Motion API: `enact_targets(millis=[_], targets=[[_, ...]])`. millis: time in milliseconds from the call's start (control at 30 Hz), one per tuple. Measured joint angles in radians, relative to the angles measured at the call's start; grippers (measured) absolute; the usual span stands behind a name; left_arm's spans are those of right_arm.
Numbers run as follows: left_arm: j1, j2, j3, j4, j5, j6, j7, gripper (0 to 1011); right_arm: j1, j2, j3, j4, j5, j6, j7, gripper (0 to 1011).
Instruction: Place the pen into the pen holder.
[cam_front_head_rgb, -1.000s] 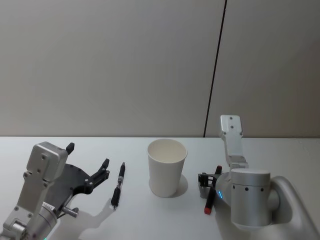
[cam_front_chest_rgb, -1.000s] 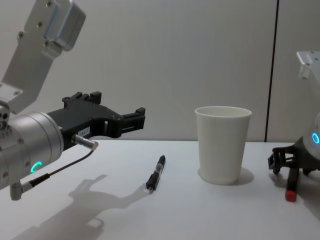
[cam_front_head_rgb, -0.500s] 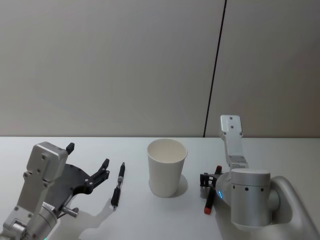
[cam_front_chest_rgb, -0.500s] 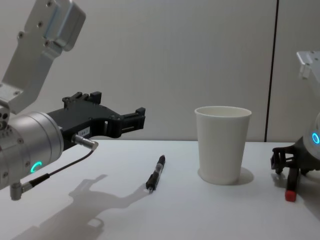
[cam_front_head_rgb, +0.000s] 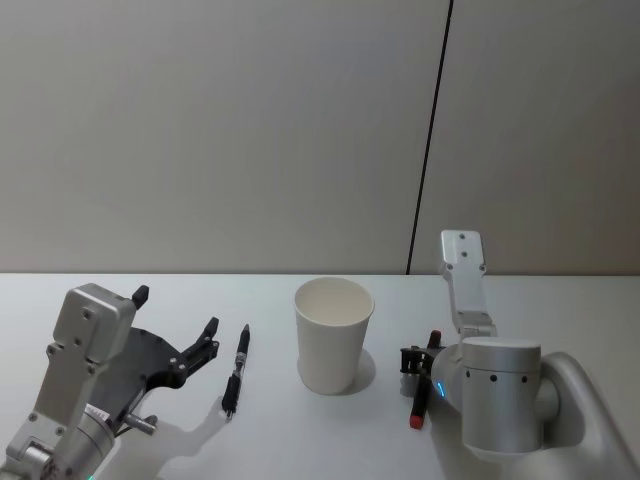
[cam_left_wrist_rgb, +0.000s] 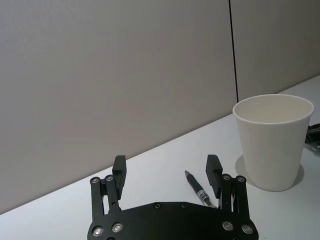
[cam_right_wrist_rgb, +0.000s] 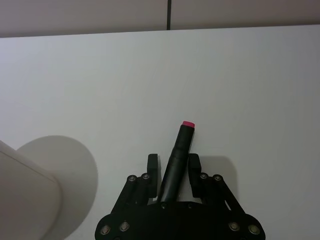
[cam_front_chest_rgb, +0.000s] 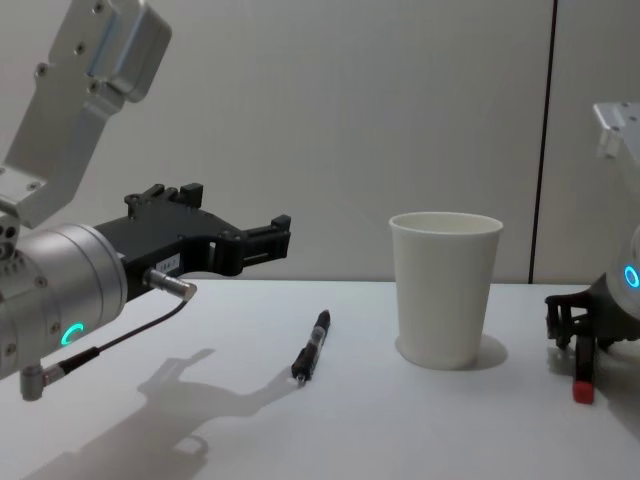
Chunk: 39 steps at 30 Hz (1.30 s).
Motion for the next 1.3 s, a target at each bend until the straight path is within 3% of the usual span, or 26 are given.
enact_targets(millis=[800, 1300], targets=[[0.000, 0.000, 0.000, 0.000, 0.000, 0.000, 0.000, 1002, 0.000, 0.000, 0.000, 0.000, 0.000, 0.001, 0.000, 216], [0.000, 0.000, 0.000, 0.000, 0.000, 0.000, 0.000, 1002, 0.000, 0.000, 0.000, 0.000, 0.000, 0.001, 0.000, 207]])
